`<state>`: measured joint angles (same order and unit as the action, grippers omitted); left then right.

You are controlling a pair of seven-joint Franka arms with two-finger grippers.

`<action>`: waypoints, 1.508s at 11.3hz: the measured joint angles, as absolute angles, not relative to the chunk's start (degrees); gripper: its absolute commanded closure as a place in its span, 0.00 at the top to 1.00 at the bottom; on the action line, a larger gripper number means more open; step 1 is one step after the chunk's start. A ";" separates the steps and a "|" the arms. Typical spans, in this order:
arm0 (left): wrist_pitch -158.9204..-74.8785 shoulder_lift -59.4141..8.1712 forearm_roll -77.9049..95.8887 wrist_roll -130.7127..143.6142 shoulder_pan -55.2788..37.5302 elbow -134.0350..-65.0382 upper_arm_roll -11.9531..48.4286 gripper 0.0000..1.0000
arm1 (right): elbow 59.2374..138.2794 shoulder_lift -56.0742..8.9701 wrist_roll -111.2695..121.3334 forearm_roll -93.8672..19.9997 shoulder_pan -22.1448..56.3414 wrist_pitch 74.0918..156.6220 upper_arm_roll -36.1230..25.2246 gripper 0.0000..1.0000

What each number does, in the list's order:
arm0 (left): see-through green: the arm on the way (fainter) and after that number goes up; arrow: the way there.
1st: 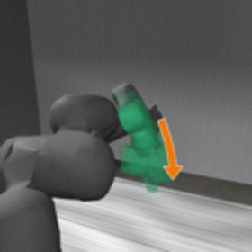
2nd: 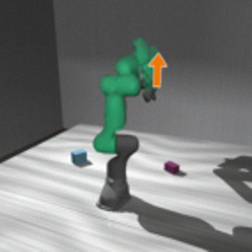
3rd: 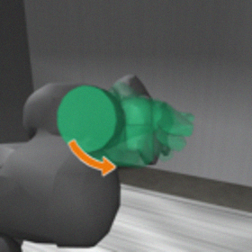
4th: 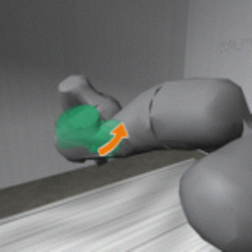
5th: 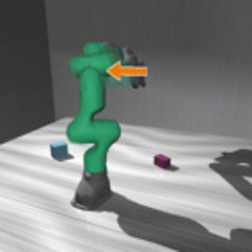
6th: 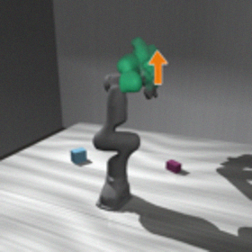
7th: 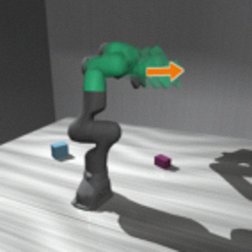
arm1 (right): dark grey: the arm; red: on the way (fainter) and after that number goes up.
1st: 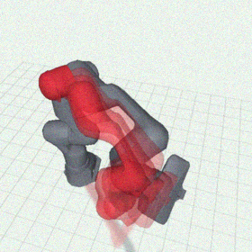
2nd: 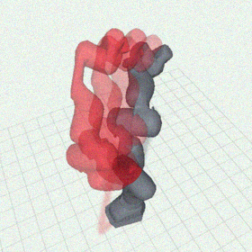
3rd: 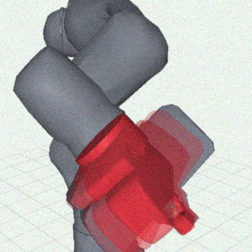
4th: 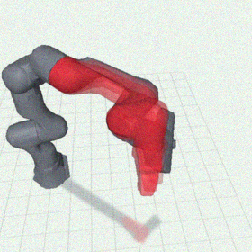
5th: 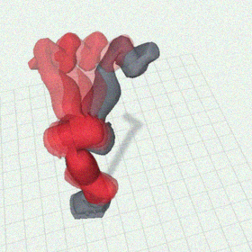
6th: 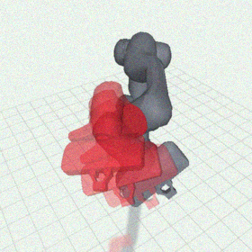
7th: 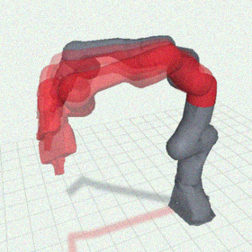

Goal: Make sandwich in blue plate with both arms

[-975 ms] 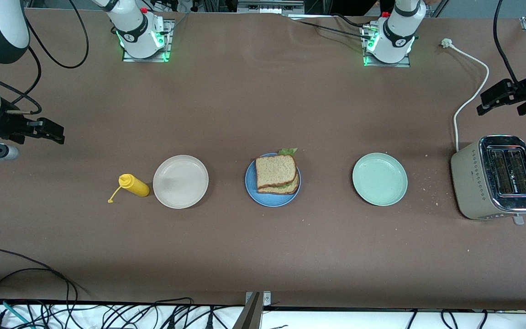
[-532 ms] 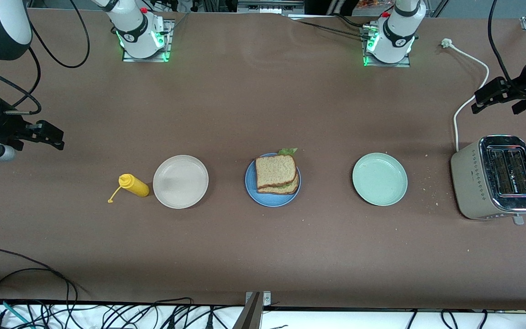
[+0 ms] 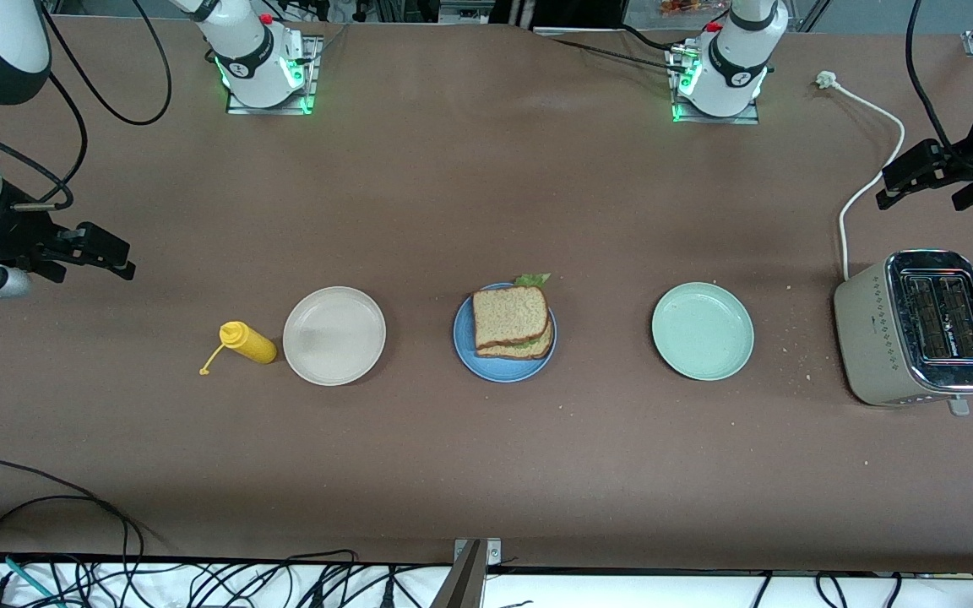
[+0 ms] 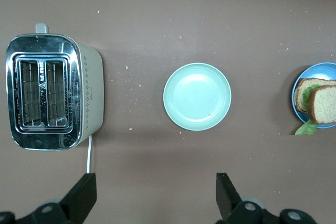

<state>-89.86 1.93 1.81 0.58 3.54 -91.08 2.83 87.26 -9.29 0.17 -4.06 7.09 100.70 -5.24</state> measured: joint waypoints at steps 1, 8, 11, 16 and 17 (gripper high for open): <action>-89.15 1.93 1.81 0.58 3.31 -90.68 2.90 1.00 | 87.26 -9.29 0.19 -4.07 7.09 100.48 -5.24 1.00; -86.59 1.86 1.80 0.58 3.20 -89.86 2.82 1.00 | 88.38 -9.10 0.21 -3.65 6.91 97.82 -5.55 1.00; -86.41 1.86 1.81 0.58 3.12 -89.55 2.86 1.00 | 88.39 -9.06 1.13 -3.61 6.83 97.58 -6.77 1.00; -85.86 1.85 1.81 0.58 2.93 -89.52 2.86 1.00 | 88.39 -9.06 1.88 -3.61 6.81 97.56 -7.30 1.00; -85.85 1.85 1.81 0.58 2.93 -89.50 2.86 1.00 | 88.39 -9.05 1.88 -3.61 6.81 97.56 -7.30 1.00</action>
<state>-85.85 1.85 1.81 0.58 2.93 -89.50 2.86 88.39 -9.05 1.88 -3.61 6.81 97.56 -7.30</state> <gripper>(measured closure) 0.000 0.000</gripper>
